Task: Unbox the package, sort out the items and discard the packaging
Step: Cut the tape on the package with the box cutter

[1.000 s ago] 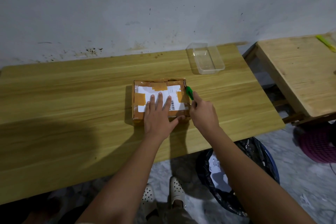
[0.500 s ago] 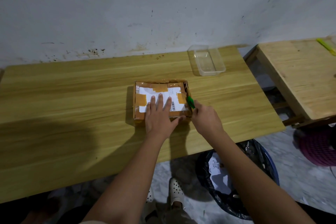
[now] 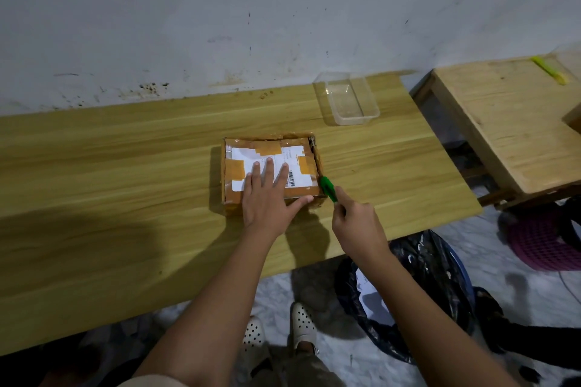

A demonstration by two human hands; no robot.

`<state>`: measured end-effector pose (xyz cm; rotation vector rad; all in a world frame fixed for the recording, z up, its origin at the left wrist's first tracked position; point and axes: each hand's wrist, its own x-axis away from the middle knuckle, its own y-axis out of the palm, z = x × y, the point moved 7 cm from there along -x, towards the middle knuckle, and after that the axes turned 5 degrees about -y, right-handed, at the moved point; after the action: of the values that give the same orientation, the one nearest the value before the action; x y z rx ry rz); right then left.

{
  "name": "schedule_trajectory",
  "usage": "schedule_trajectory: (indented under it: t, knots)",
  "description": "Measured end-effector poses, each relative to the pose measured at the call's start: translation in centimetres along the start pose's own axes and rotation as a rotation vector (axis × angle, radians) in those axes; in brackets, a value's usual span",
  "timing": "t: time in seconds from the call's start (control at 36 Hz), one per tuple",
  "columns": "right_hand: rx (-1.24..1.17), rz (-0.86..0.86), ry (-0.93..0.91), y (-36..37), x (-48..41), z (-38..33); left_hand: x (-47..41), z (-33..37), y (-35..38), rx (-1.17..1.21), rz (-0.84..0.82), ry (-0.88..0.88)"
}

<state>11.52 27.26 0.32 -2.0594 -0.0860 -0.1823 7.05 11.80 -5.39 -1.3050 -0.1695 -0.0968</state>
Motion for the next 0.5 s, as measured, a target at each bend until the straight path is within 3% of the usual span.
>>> schedule_trajectory:
  t: [0.08,0.28,0.5]
  knots:
    - [-0.104,0.024,-0.007,0.3,0.2,0.7,0.0,0.0,0.0,0.001,-0.003,0.013]
    - [-0.688,0.235,0.173,1.0,0.4,3.7,-0.1,-0.9,-0.3,-0.061,0.007,0.093]
    - [-0.846,0.268,0.174,2.7,-1.2,3.7,1.0,-4.3,-1.2,-0.162,0.024,0.309]
